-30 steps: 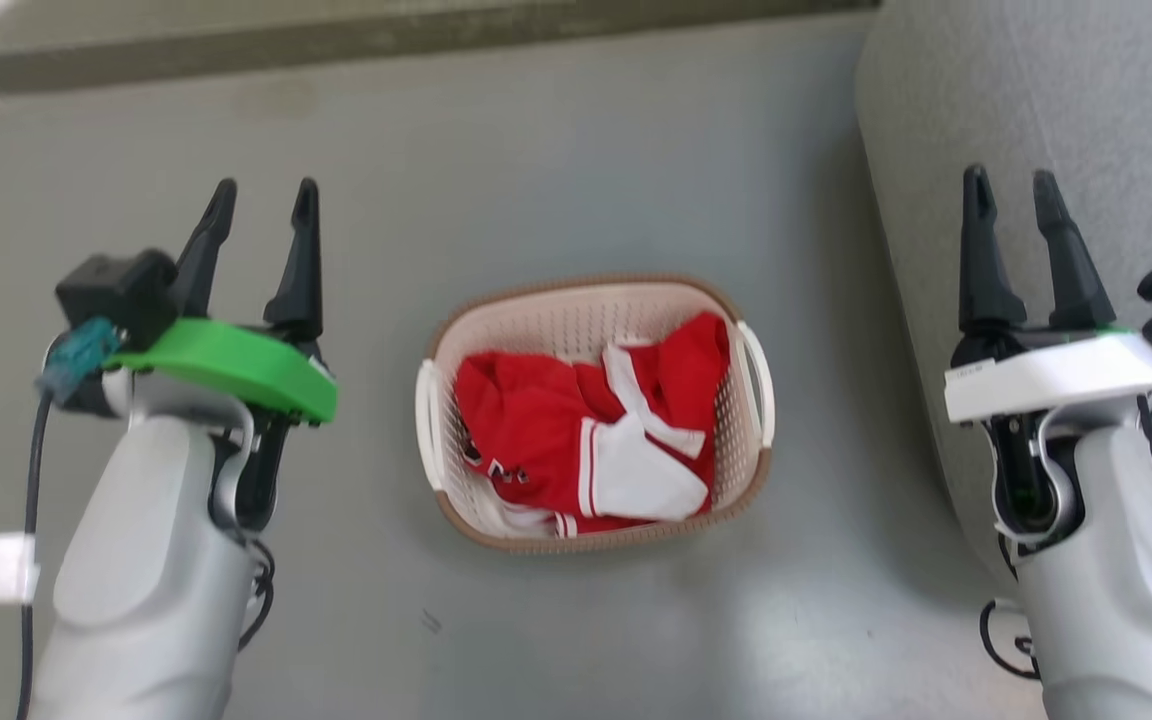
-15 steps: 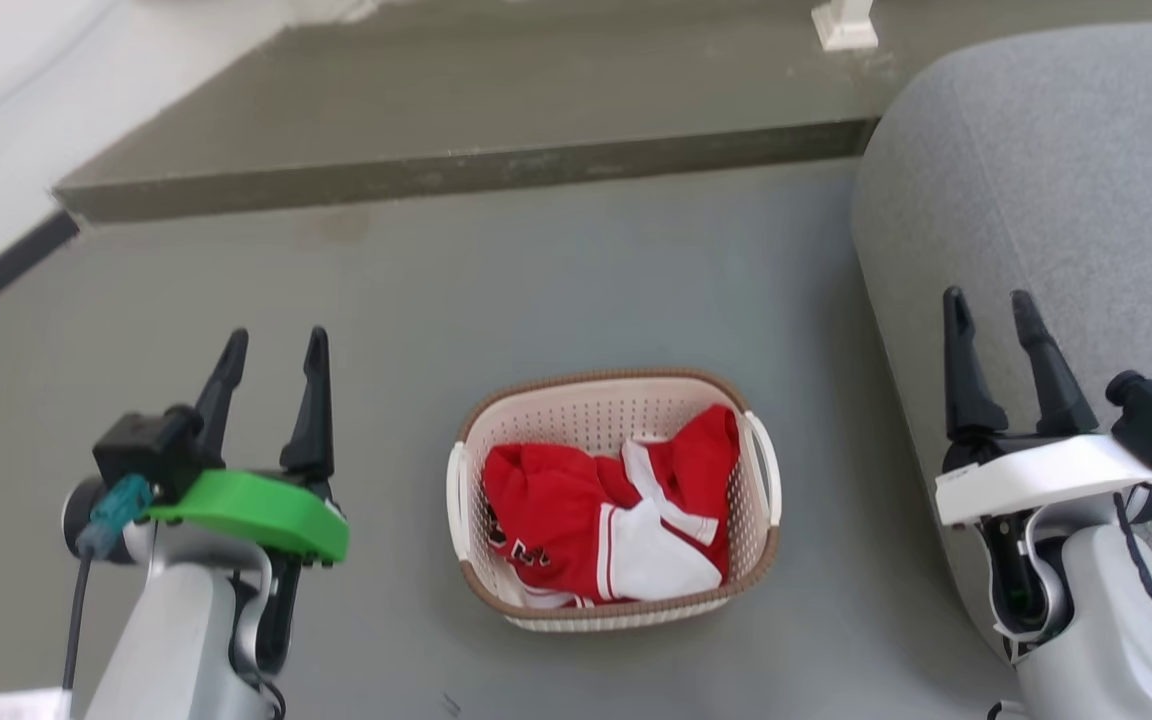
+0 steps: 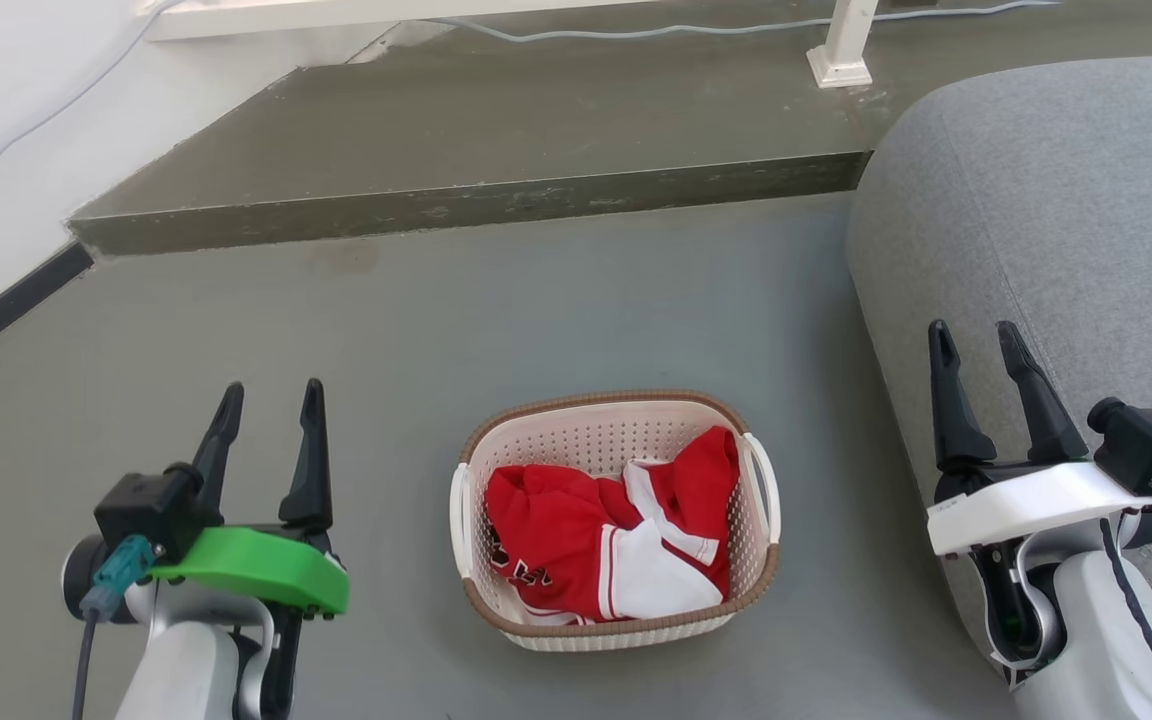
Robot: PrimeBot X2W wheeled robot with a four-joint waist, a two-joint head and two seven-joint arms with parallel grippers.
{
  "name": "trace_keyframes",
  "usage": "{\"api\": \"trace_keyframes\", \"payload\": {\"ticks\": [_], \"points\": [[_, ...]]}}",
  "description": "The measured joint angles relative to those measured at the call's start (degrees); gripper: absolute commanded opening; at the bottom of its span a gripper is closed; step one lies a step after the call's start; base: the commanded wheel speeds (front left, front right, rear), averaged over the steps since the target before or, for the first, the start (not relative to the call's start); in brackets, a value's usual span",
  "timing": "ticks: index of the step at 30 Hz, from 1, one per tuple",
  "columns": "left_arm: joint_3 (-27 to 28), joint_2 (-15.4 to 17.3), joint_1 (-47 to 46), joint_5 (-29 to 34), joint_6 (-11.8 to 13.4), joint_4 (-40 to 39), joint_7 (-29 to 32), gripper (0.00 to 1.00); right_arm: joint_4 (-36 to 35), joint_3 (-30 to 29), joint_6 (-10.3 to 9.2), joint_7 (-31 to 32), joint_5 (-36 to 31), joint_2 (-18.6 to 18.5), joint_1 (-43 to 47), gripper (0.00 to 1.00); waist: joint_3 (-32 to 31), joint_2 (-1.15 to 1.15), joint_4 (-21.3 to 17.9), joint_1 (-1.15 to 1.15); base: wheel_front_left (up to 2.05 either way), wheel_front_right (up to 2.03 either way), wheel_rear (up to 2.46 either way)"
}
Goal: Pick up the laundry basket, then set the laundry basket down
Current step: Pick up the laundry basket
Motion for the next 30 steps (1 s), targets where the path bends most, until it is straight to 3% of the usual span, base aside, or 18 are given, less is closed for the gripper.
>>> {"api": "trace_keyframes", "payload": {"ticks": [30], "points": [[0.5, -0.7, 3.8, 2.0, -0.1, -4.2, 0.0, 1.00, -0.7, 0.3, 0.00, 0.0, -1.5, -0.4, 0.1, 1.00, 2.6, 0.00, -0.8, 0.00, 0.00, 0.00, 0.00]]}}
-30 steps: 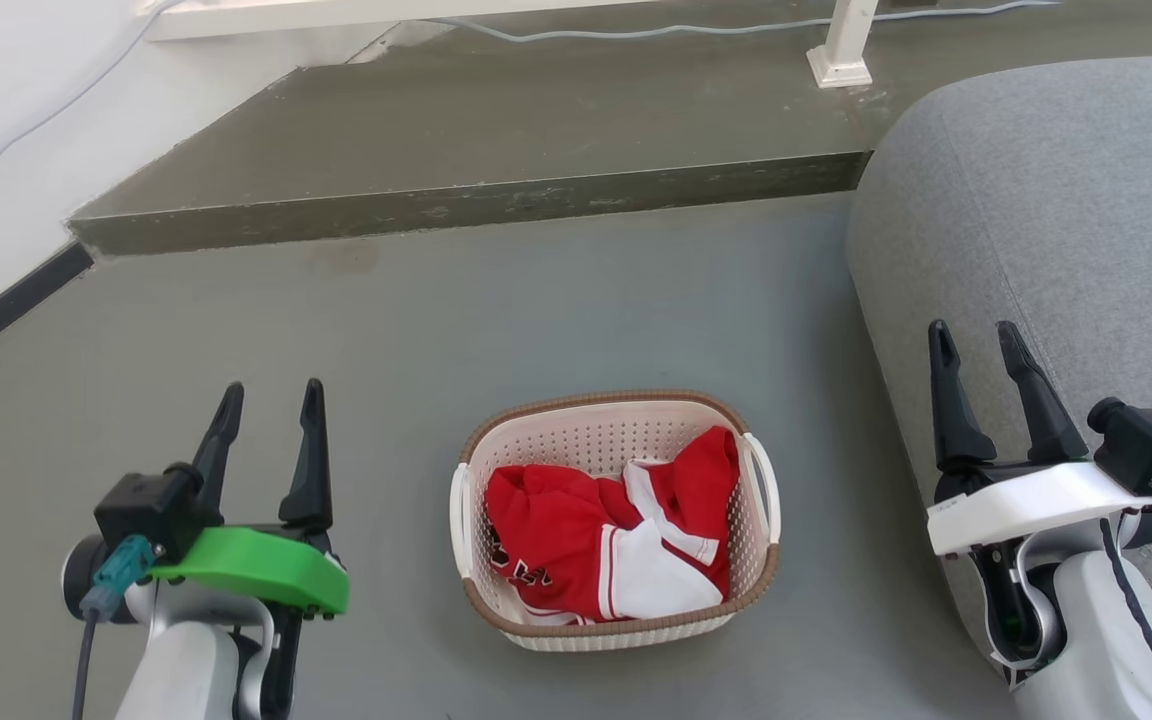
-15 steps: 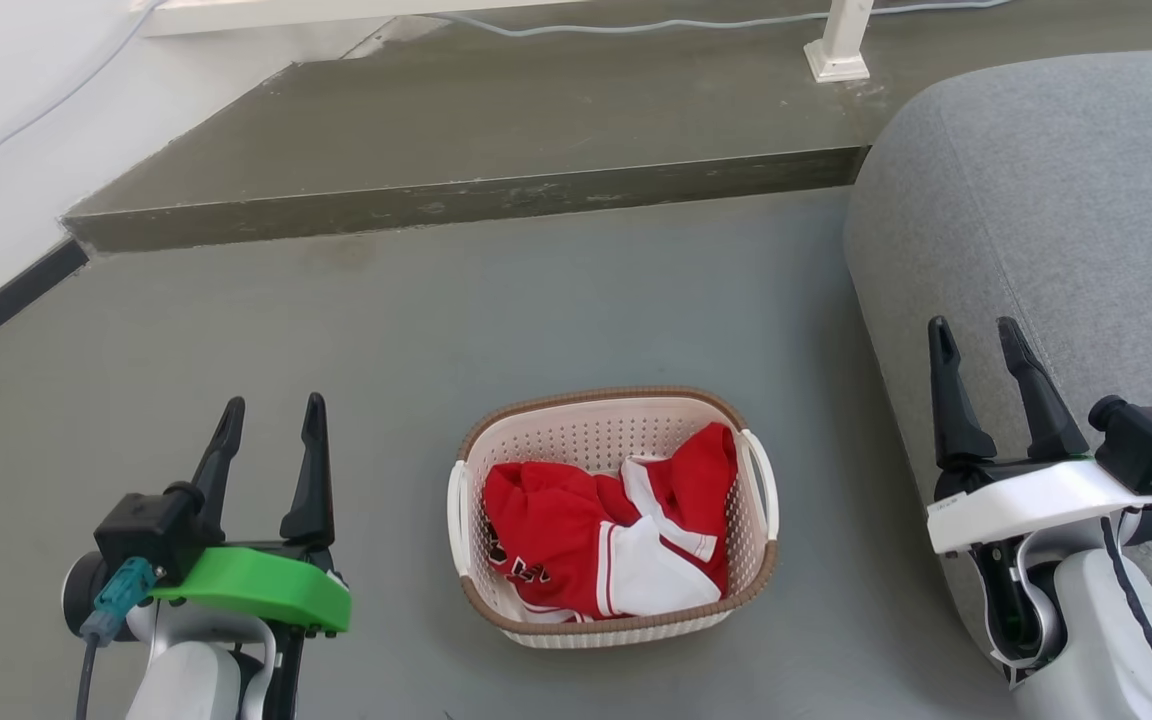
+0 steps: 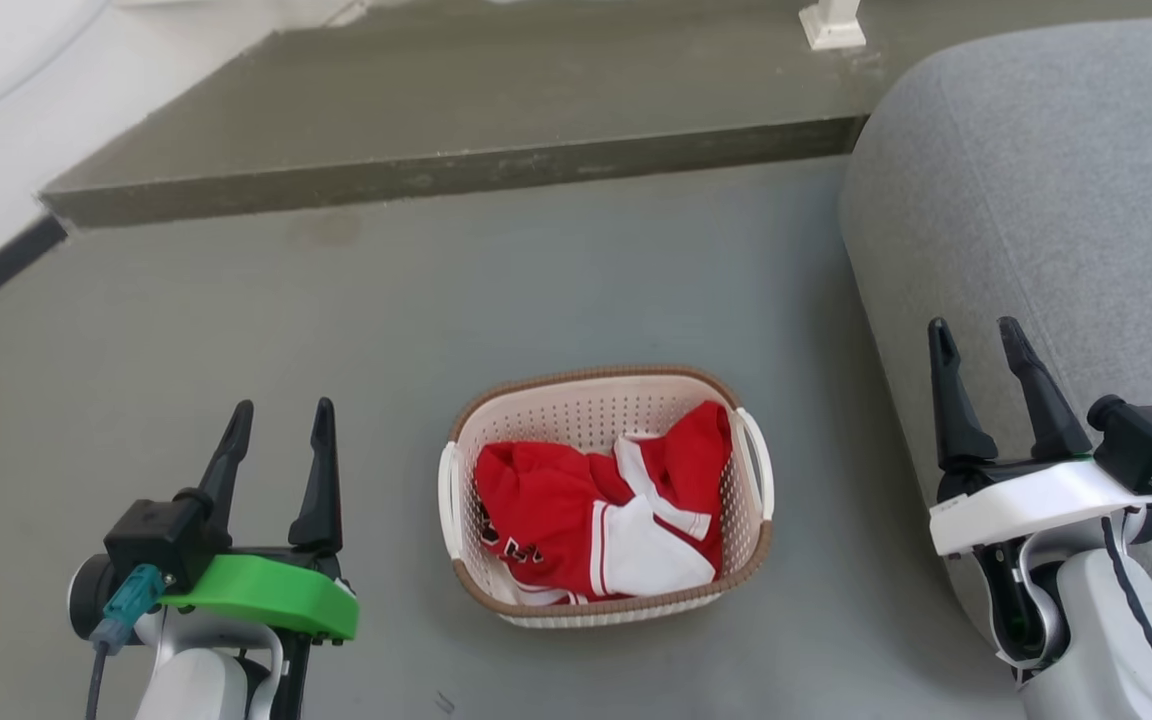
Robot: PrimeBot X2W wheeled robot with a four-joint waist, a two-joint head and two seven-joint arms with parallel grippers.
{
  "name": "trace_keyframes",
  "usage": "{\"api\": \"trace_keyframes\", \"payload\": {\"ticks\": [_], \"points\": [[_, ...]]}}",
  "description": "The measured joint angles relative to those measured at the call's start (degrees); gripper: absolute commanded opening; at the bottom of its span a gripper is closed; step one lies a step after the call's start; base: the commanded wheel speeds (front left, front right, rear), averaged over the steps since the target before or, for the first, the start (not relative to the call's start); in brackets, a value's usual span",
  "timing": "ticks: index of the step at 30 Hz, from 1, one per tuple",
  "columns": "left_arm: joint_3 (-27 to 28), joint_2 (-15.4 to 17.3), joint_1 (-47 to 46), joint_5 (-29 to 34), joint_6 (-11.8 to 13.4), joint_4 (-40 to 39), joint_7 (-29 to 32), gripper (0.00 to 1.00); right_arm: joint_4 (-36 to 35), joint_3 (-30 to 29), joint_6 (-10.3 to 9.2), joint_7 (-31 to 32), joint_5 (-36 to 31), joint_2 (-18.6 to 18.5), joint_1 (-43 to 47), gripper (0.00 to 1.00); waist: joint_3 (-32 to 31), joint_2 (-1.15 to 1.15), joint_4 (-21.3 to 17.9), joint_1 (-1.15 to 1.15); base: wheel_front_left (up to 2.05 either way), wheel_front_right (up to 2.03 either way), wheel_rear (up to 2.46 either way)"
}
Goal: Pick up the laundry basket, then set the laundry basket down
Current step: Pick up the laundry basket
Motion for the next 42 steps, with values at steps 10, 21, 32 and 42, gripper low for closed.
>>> {"api": "trace_keyframes", "payload": {"ticks": [10, 21, 32, 42], "points": [[-1.5, -0.1, -0.8, 0.0, -0.3, 1.2, 0.0, 1.00, 2.3, -0.2, 0.00, 0.0, -0.2, -0.8, -0.3, 1.00, 4.9, 0.00, -0.3, 0.00, 0.00, 0.00, 0.00], [-3.9, -0.3, -8.8, 0.0, -1.0, 6.6, 0.6, 1.00, 7.6, -1.3, 0.01, 0.0, -0.4, -2.6, -7.4, 1.00, 13.0, 0.00, -0.4, 0.01, 0.00, 0.00, 0.00], [-5.9, -0.6, -17.4, 0.0, -1.5, 15.3, 4.2, 1.00, 14.1, 0.8, 0.01, 1.6, -0.4, -3.0, -15.4, 1.00, 21.0, 0.00, 0.5, 0.01, 0.00, 0.00, 0.00], [-7.0, -0.9, -25.4, -0.2, -1.6, 21.7, 5.8, 1.00, 21.1, 0.6, 0.02, 3.2, 0.6, -3.4, -21.4, 1.00, 27.2, 0.00, 1.5, 0.01, 0.00, 0.00, 0.00]]}}
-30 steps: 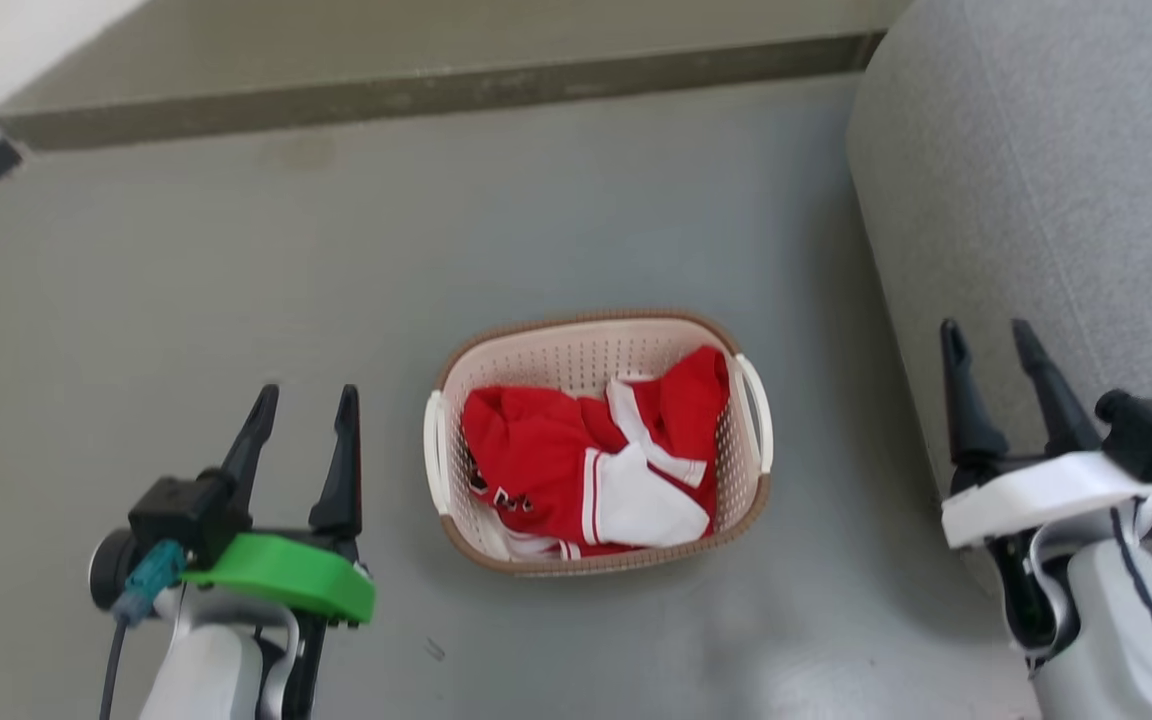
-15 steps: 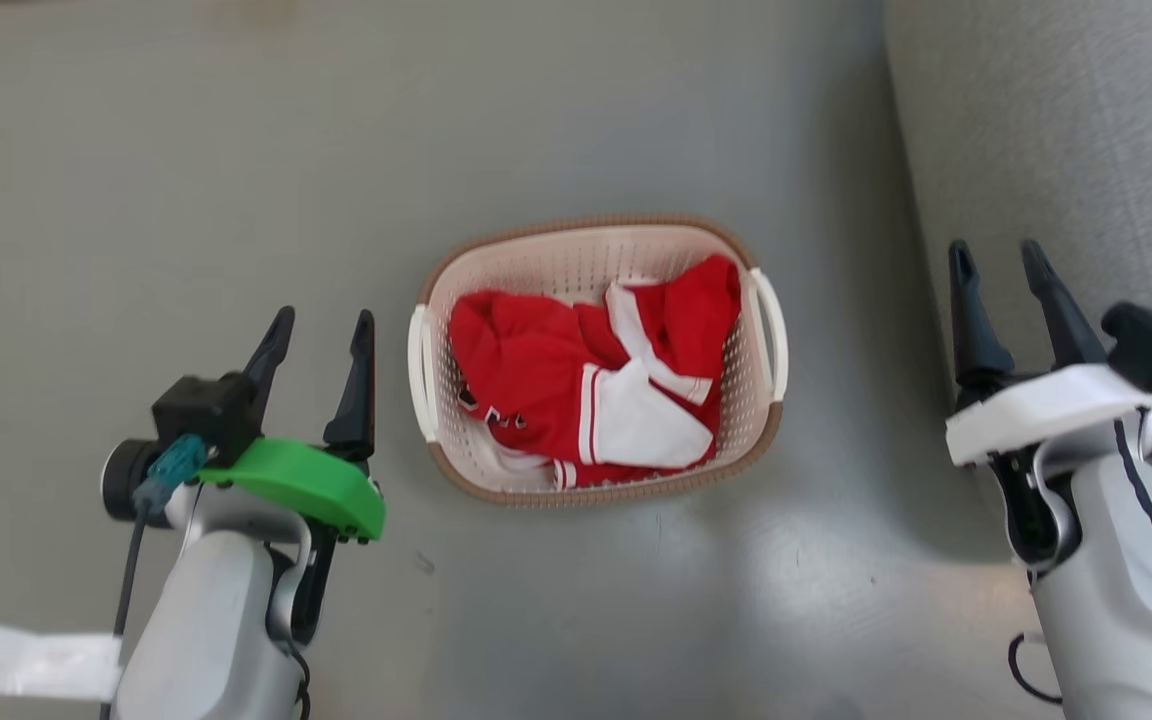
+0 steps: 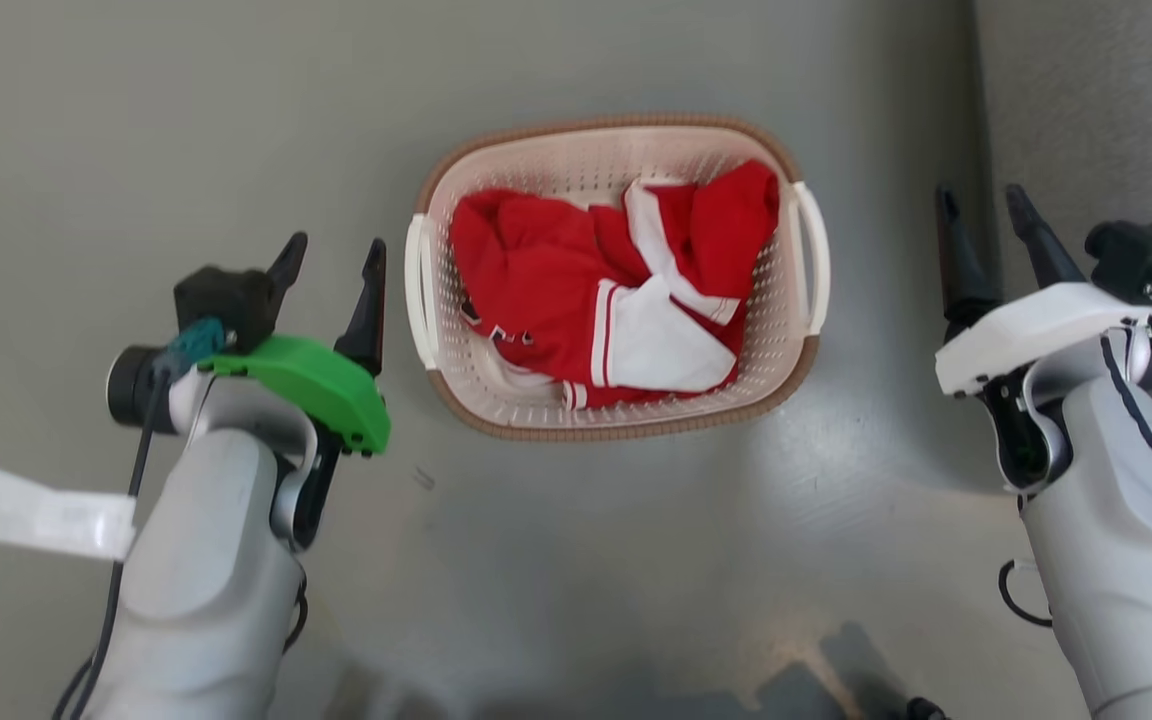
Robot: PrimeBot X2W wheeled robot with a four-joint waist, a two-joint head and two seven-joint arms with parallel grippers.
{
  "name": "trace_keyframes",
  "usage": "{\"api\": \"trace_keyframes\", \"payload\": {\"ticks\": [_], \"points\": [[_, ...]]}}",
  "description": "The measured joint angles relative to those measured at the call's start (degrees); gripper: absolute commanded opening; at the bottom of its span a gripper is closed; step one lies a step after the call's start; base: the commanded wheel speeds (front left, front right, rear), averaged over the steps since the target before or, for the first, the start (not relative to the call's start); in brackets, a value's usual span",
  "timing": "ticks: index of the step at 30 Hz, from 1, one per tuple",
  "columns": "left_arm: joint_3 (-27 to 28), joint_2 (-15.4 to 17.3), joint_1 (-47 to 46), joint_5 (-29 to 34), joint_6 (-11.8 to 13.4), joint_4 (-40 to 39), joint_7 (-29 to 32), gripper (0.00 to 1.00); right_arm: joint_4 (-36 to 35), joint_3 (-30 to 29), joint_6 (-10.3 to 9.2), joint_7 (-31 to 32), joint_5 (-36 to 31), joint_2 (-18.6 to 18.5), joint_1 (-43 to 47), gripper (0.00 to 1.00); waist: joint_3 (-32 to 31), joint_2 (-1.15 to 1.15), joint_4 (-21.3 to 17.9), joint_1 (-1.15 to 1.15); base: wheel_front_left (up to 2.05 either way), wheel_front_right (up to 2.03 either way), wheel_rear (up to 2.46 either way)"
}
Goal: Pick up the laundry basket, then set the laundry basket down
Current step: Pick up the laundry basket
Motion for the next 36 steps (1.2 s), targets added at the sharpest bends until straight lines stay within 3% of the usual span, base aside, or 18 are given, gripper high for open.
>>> {"api": "trace_keyframes", "payload": {"ticks": [9, 36], "points": [[-1.9, -0.4, -7.0, -1.0, -0.5, 5.4, 1.8, 1.00, 6.5, 1.2, 0.03, 2.5, 1.1, 0.3, -5.9, 1.00, 5.6, 0.00, 1.1, 0.00, 0.00, 0.00, 0.00], [-12.1, -0.7, -21.6, -12.2, -1.0, 16.3, 8.3, 1.00, 19.2, 5.0, 0.04, 6.6, 1.0, 0.9, -22.4, 1.00, 20.3, 0.00, 2.0, 0.00, 0.00, 0.00, 0.00]]}}
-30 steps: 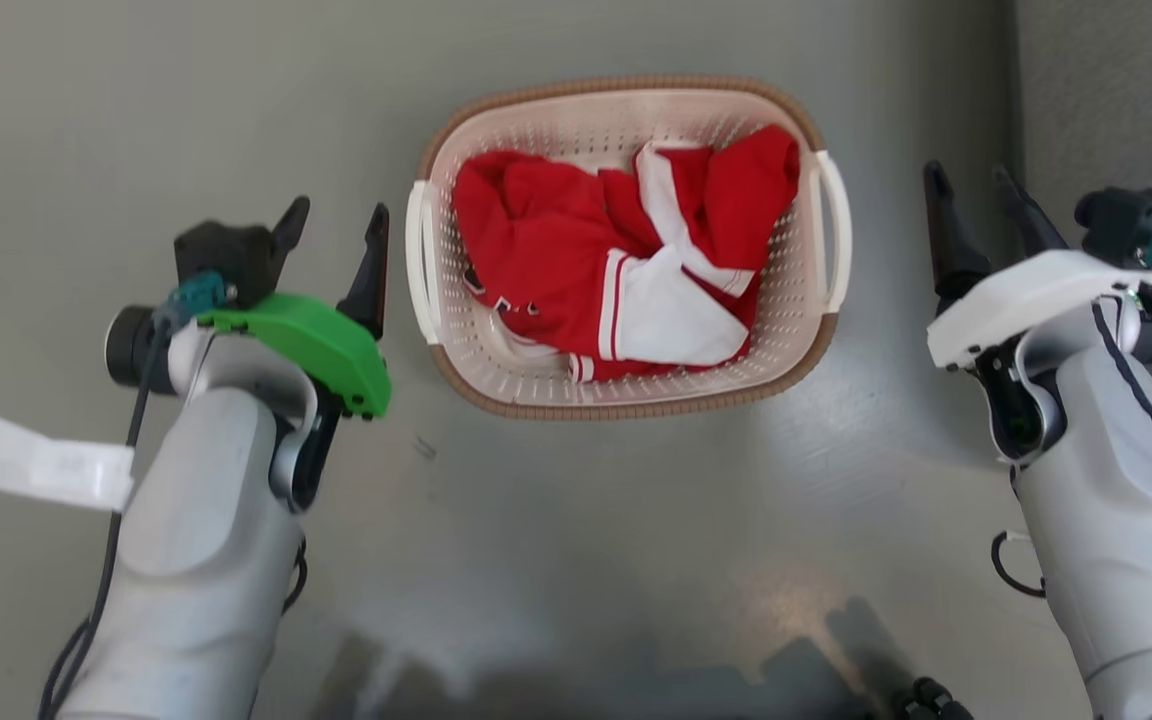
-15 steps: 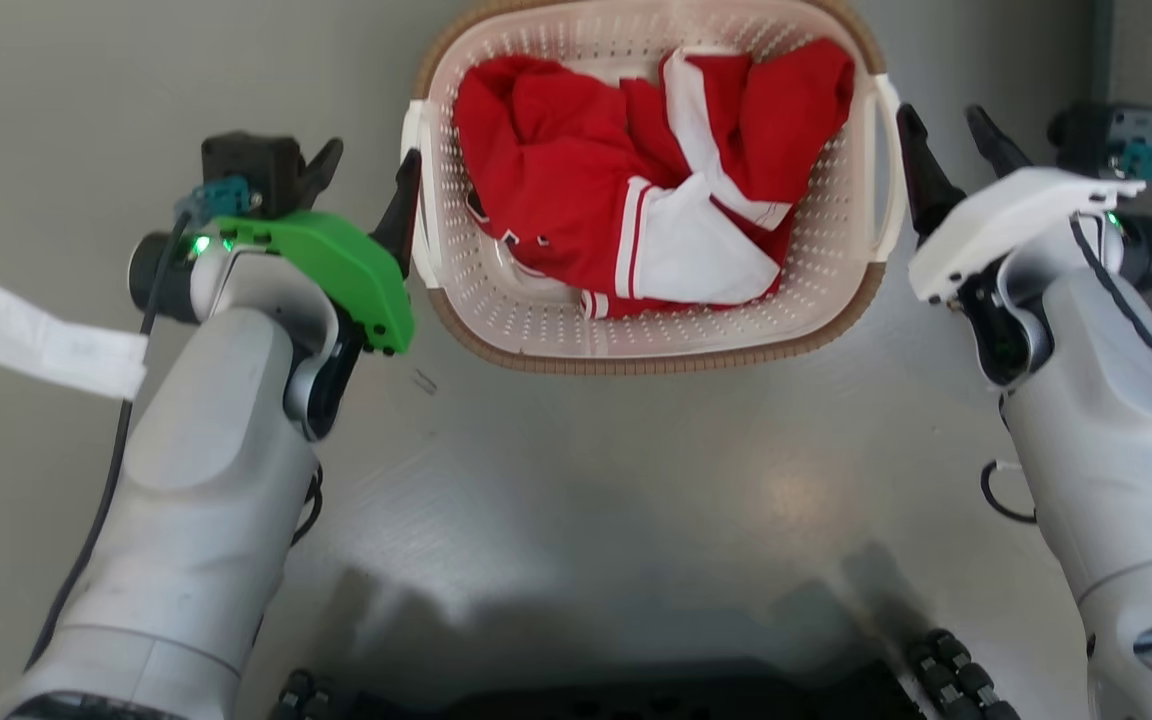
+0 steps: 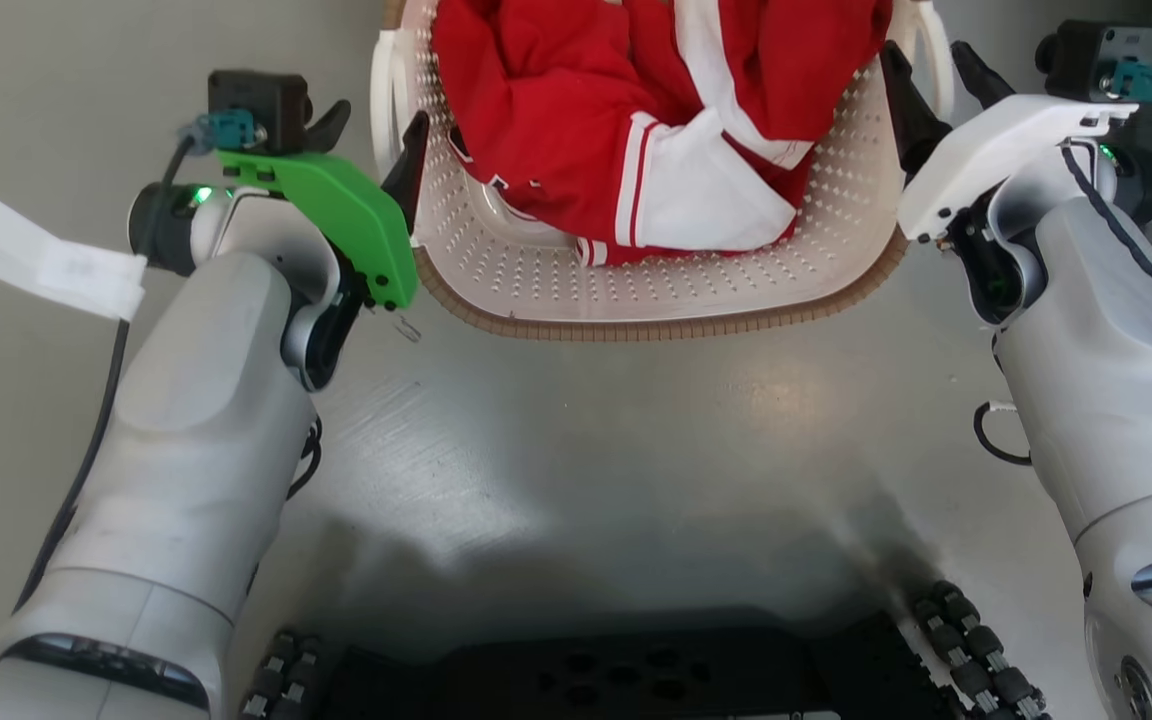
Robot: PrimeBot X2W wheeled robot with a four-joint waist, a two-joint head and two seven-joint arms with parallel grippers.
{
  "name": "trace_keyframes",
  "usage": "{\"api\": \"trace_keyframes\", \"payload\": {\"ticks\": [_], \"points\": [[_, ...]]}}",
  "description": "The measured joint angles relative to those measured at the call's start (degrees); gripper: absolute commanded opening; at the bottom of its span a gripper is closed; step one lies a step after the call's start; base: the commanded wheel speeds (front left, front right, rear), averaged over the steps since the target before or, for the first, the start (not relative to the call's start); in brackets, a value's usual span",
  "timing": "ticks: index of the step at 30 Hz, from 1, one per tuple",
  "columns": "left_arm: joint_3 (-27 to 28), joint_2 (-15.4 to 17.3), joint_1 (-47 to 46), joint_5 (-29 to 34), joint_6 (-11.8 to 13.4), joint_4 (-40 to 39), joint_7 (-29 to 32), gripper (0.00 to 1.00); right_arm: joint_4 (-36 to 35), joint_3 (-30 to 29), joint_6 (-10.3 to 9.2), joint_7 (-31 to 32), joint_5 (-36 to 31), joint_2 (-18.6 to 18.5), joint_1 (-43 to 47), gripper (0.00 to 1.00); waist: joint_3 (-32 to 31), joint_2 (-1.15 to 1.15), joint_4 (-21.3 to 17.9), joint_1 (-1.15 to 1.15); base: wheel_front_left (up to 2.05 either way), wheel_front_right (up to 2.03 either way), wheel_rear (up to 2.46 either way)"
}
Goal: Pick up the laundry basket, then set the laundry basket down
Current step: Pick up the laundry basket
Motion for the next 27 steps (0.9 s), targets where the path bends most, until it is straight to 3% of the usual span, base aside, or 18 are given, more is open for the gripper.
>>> {"api": "trace_keyframes", "payload": {"ticks": [13, 14, 19, 20, 21, 22, 23, 27], "points": [[-3.4, 0.0, -3.9, -4.0, 0.1, 3.3, 0.4, 1.00, 4.2, 1.9, 0.00, -1.8, 0.5, 0.4, -3.6, 1.00, 3.7, 0.00, -0.8, 0.00, 0.00, 0.00, 0.00], [-3.7, 0.0, -3.9, -4.1, 0.2, 3.5, 0.4, 1.00, 4.6, 2.0, 0.00, -1.8, 0.5, 0.4, -3.7, 0.91, 3.8, 0.00, -0.9, 0.00, 0.00, 0.00, 0.00], [-4.9, 0.0, -4.5, -5.0, 0.6, 4.6, 0.2, 1.00, 6.3, 2.6, 0.00, -2.8, 0.6, 0.5, -4.1, 0.68, 4.0, 0.00, -1.0, 0.00, 0.00, 0.00, 0.00], [-5.1, 0.0, -4.6, -5.5, 0.6, 4.9, 0.2, 0.85, 6.5, 2.6, 0.00, -2.9, 0.7, 0.6, -4.4, 0.56, 4.0, 0.00, -1.0, 0.00, 0.00, 0.00, 0.00], [-5.3, 0.0, -4.7, -6.1, 0.6, 5.1, 0.1, 0.54, 6.7, 2.8, 0.00, -3.1, 0.9, 0.6, -4.7, 0.43, 4.0, 0.00, -1.0, 0.00, 0.00, 0.00, 0.00], [-5.5, 0.0, -4.8, -6.4, 0.6, 5.3, -0.1, 0.18, 6.9, 3.0, 0.01, -3.3, 1.0, 0.7, -4.9, 0.24, 4.0, 0.00, -1.0, 0.00, 0.00, 0.00, 0.00], [-5.7, 0.0, -4.8, -6.5, 0.6, 5.4, -0.1, 0.00, 7.0, 3.2, 0.02, -3.6, 1.0, 0.9, -5.0, 0.01, 4.0, 0.00, -1.0, -0.01, 0.00, 0.00, 0.00], [-6.6, -0.7, -5.4, -7.7, 1.4, 5.8, -0.6, 0.00, 7.9, 3.7, 0.02, -4.4, 1.3, 1.6, -5.5, 0.00, 3.7, 0.00, -1.1, 0.00, 0.00, 0.00, 0.00]]}}
